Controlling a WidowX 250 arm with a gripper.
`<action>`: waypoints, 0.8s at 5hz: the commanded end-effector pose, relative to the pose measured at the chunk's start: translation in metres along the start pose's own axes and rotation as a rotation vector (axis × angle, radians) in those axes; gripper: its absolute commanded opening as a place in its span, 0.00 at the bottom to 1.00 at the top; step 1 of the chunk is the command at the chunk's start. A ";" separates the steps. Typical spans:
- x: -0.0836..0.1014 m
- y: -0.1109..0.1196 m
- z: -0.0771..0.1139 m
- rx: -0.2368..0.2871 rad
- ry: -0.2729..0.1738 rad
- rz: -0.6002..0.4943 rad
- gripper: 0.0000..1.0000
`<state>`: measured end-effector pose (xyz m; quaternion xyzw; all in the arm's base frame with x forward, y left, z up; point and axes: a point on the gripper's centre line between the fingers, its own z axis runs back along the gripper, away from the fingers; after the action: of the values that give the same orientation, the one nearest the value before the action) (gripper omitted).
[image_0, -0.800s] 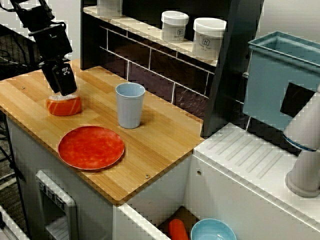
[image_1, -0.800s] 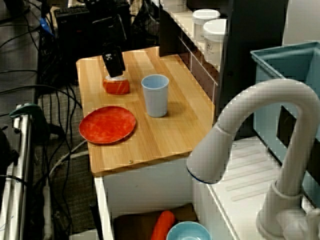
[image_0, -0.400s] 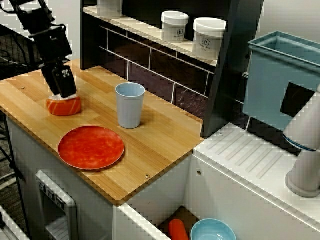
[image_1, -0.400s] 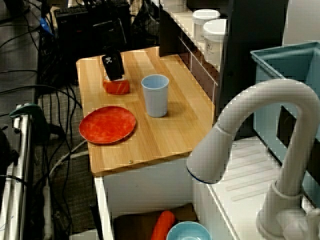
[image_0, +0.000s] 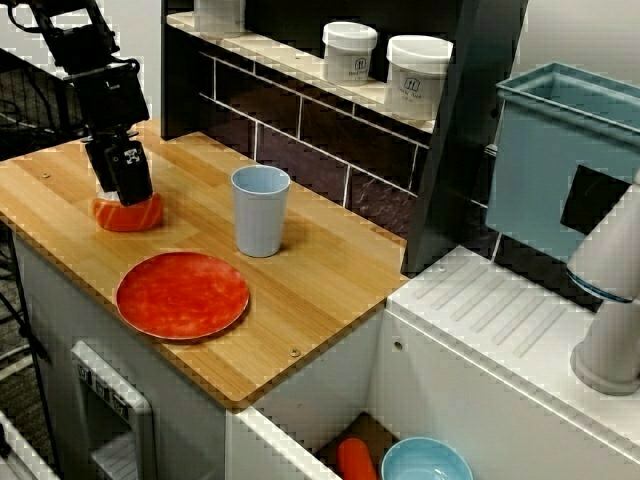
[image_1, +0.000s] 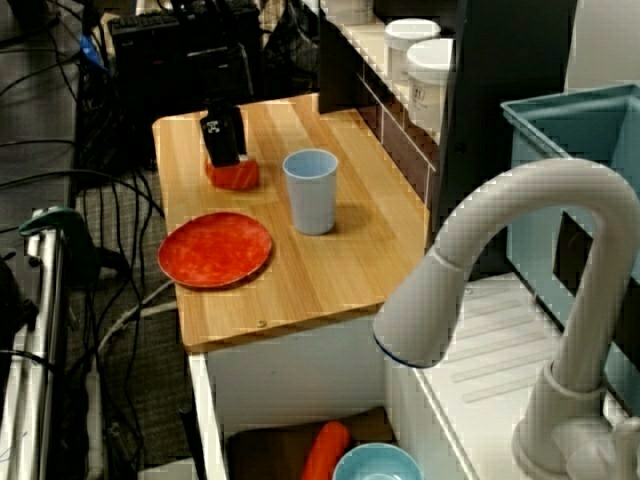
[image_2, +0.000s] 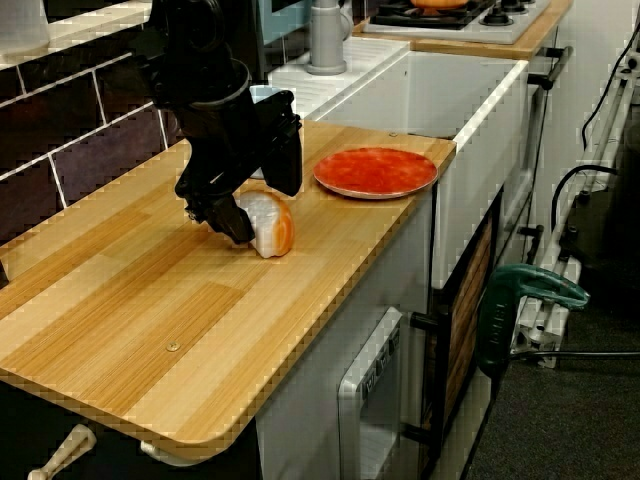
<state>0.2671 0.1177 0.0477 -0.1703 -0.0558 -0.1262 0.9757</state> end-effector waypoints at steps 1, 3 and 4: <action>0.006 -0.002 0.028 0.060 -0.031 -0.086 1.00; 0.012 0.009 0.032 0.080 -0.036 -0.084 1.00; 0.012 0.012 0.030 0.106 -0.040 -0.097 1.00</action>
<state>0.2764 0.1326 0.0650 -0.1299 -0.0770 -0.1657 0.9745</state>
